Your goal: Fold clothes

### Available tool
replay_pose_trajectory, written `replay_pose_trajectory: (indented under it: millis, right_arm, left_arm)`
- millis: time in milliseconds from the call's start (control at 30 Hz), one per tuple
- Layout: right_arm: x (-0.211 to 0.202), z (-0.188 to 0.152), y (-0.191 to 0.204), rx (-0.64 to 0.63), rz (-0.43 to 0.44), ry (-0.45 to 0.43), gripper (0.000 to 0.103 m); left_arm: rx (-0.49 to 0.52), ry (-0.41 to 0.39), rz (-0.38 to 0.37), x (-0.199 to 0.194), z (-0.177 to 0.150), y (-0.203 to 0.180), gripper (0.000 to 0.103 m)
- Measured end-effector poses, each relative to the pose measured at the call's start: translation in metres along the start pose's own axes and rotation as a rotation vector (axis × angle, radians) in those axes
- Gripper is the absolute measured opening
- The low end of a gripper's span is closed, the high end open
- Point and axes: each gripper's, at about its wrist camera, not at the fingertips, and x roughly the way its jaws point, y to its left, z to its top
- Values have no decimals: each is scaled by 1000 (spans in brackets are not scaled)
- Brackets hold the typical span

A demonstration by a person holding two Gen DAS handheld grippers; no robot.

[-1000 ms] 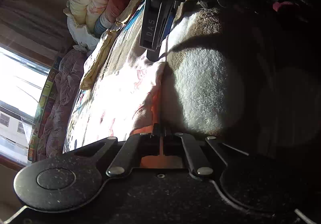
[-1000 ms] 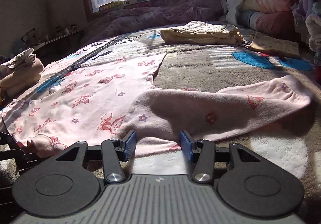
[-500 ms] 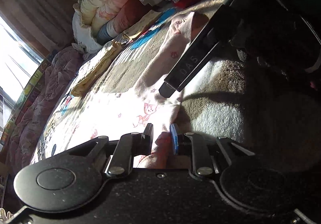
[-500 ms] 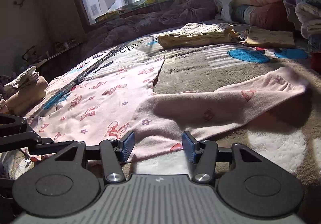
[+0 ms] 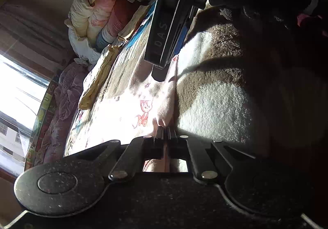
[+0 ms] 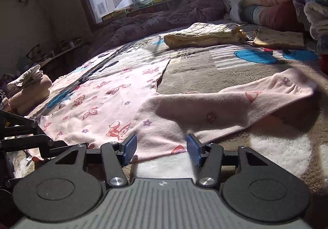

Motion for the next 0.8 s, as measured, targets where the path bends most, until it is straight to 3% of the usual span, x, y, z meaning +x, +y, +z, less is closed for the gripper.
replay_pose_trajectory:
  millis: [67,200,267,333,467,533,600,633,667,800]
  right_arm:
    - [1,1,-1,-8,-18,0,53]
    - [-1,1,2,-52,-65,-14,52]
    - [-6,2,10,-105,-84,-41,52]
    - [-14,3,20,-162,-72,-82,52]
    - [-19,-1,44,-284,1,-114,48]
    - [-13,-7,57,-340,32,-88,46]
    - [3,-14,64,-391,3,14,45]
    - [10,-17,63,-393,-2,56,45]
    - [10,-18,61,-374,3,57,45]
    - [-1,-17,61,-373,1,50,46]
  left_arm:
    - [-54,5,-27,-4,-3,7,2]
    - [-148,3,-70,-22,-18,25,25]
    - [-219,-7,-95,-33,-26,38,29]
    - [-312,-24,-93,-41,-34,52,29]
    - [-404,-53,-81,-40,-39,63,28]
    - [-392,-16,-108,-29,-39,56,28]
    - [-374,43,-150,-16,-46,46,27]
    - [-398,24,-156,-18,-49,47,26]
    - [-420,28,-169,-20,-48,52,26]
    - [-485,-84,-124,-42,-43,71,26]
